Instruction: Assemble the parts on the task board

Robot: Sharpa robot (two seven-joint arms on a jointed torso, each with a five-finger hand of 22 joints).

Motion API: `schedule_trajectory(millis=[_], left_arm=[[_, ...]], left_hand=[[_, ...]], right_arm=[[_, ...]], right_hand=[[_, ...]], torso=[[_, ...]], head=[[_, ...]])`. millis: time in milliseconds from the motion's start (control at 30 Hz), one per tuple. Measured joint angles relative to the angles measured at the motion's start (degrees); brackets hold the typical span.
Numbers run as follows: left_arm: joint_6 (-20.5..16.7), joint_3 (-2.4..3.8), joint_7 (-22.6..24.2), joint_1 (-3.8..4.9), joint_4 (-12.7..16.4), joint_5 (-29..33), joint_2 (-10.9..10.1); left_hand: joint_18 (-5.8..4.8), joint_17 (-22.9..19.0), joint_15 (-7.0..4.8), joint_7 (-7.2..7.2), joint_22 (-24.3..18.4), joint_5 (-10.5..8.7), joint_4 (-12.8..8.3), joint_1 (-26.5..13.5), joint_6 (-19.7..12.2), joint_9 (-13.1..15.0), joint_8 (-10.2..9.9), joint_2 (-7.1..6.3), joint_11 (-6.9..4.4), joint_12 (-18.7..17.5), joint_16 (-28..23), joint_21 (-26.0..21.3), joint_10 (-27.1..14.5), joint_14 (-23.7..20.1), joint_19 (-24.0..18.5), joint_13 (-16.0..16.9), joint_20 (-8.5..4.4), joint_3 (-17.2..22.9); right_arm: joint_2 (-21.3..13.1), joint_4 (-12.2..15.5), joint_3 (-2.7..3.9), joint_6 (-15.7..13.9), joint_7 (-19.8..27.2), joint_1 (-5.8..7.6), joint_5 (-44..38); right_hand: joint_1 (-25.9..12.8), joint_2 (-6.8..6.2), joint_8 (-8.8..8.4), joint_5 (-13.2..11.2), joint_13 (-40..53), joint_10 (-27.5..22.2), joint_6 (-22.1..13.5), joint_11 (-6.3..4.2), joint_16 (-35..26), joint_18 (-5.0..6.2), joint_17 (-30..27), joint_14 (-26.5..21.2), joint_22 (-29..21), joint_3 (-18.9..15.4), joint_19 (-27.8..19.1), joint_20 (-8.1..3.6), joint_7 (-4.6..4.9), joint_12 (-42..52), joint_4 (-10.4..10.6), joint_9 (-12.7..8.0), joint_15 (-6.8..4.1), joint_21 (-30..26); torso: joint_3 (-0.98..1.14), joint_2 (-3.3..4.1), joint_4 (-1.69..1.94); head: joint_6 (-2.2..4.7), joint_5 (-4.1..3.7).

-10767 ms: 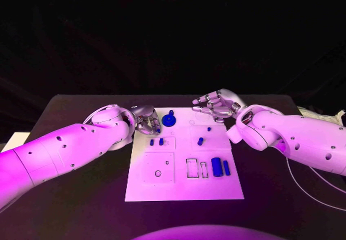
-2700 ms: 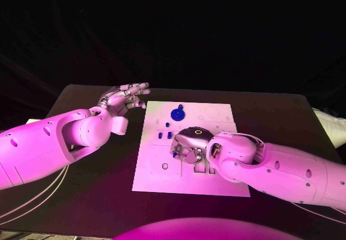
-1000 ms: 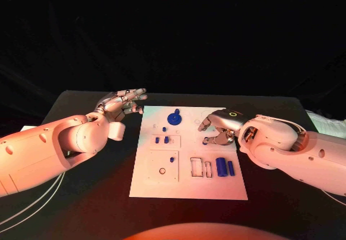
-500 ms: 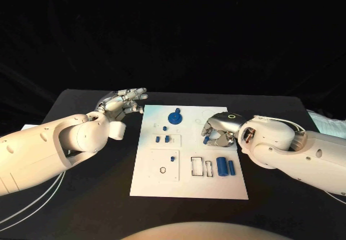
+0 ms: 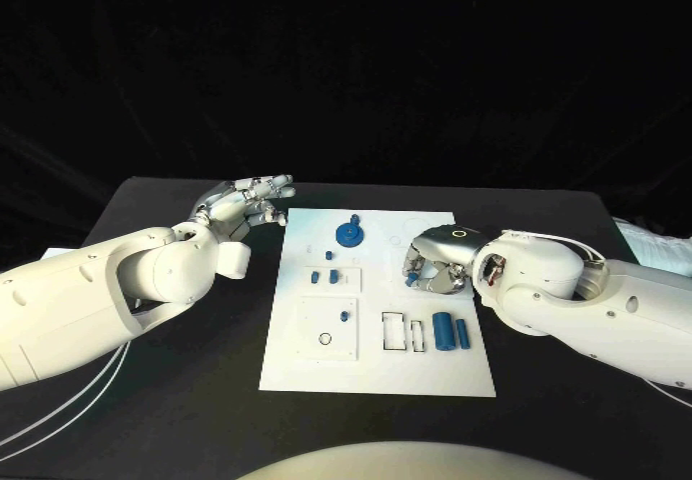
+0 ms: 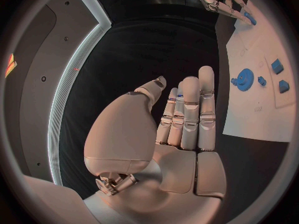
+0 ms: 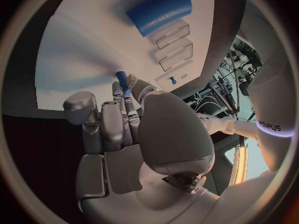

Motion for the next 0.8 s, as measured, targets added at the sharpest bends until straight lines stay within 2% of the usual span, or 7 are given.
schedule_trajectory(millis=[133, 367, 533, 700, 800], left_arm=[[0.0, 0.00, 0.0, -0.01, 0.0, 0.0, 0.0], [0.1, -0.01, -0.1, -0.02, 0.0, -0.1, 0.0], [0.1, -0.01, -0.1, -0.04, 0.0, -0.1, -0.1], [0.1, -0.02, -0.2, -0.05, -0.1, -0.1, -0.1], [0.1, -0.02, -0.2, -0.08, -0.1, -0.2, -0.1]], left_hand=[[0.00, 0.0, 0.00, 0.00, 0.0, 0.00, 0.0, 0.0, 0.0, 0.0, 0.0, 0.00, 0.00, 0.0, 0.0, 0.0, 0.0, 0.0, 0.0, 0.0, 0.00, 0.0], [0.00, 0.0, 0.00, 0.00, 0.0, 0.00, 0.0, 0.0, 0.0, 0.0, 0.0, 0.00, 0.00, 0.0, 0.0, 0.0, 0.0, 0.0, 0.0, 0.0, 0.00, 0.0], [0.00, 0.0, 0.00, 0.00, 0.0, 0.00, 0.0, 0.0, 0.0, 0.0, 0.0, 0.00, 0.00, 0.0, 0.0, 0.0, 0.0, 0.0, 0.0, 0.0, 0.00, 0.0], [0.00, 0.0, 0.00, 0.00, 0.0, 0.00, 0.0, 0.0, 0.0, 0.0, 0.0, 0.00, -0.01, 0.0, 0.0, 0.0, 0.0, 0.0, 0.0, 0.0, 0.00, 0.0], [0.00, 0.0, 0.00, 0.00, 0.0, 0.00, 0.0, 0.0, 0.0, 0.0, 0.0, 0.00, -0.01, 0.0, 0.0, 0.0, 0.0, 0.0, 0.0, 0.0, 0.00, 0.0]], right_arm=[[0.2, 0.0, 0.02, -0.7, -0.1, -0.02, 0.0], [0.3, 0.0, -0.03, -2.8, -0.8, -0.12, 0.1], [-0.3, 1.2, -0.01, -4.4, -1.6, -0.18, 0.3], [-1.4, 4.8, 0.96, -6.0, -2.0, -0.05, 2.0], [-1.6, 6.6, 1.25, -6.8, -2.0, 0.04, 3.4]], right_hand=[[0.0, 0.47, 0.23, -0.4, 0.0, 1.4, 1.3, -0.22, 0.3, 0.00, 0.3, 0.0, 0.4, 0.9, 0.3, -0.31, -0.28, -0.1, 0.3, 0.1, 0.00, 0.3], [-0.4, 1.08, 0.87, -0.7, 0.2, 3.3, 2.8, -1.02, 0.3, 0.01, 0.0, -0.2, 1.1, 2.4, 0.8, -0.82, -0.73, -0.2, 0.6, 0.4, -0.60, 0.7], [-0.2, 1.30, 1.00, -0.9, 0.2, 3.6, 3.0, -0.93, 0.3, 0.00, -0.2, 0.0, 1.2, 2.7, 0.8, -0.81, -0.73, -0.2, 0.4, 0.5, -0.81, 0.9], [-0.1, 1.45, 1.00, -1.0, 0.1, 3.6, 3.1, -0.93, 0.3, 0.00, -0.3, 0.0, 1.3, 3.0, 0.8, -0.81, -0.64, -0.5, 0.1, 0.6, -0.81, 0.9], [-0.1, 1.45, 1.00, -0.8, 0.1, 3.6, 3.1, -0.93, 0.3, 0.00, -0.3, 0.0, 1.3, 3.0, 0.8, -0.81, -0.64, -0.6, 0.1, 0.6, -0.81, 0.9]], torso=[[0.00, -0.01, -0.01], [0.00, -0.05, 0.01], [0.01, -0.08, 0.03], [0.02, -0.08, 0.03], [0.03, -0.07, 0.02]], head=[[-0.13, -0.10], [-0.24, -0.14], [-0.29, -0.14], [-0.29, 0.02], [-0.33, 0.14]])
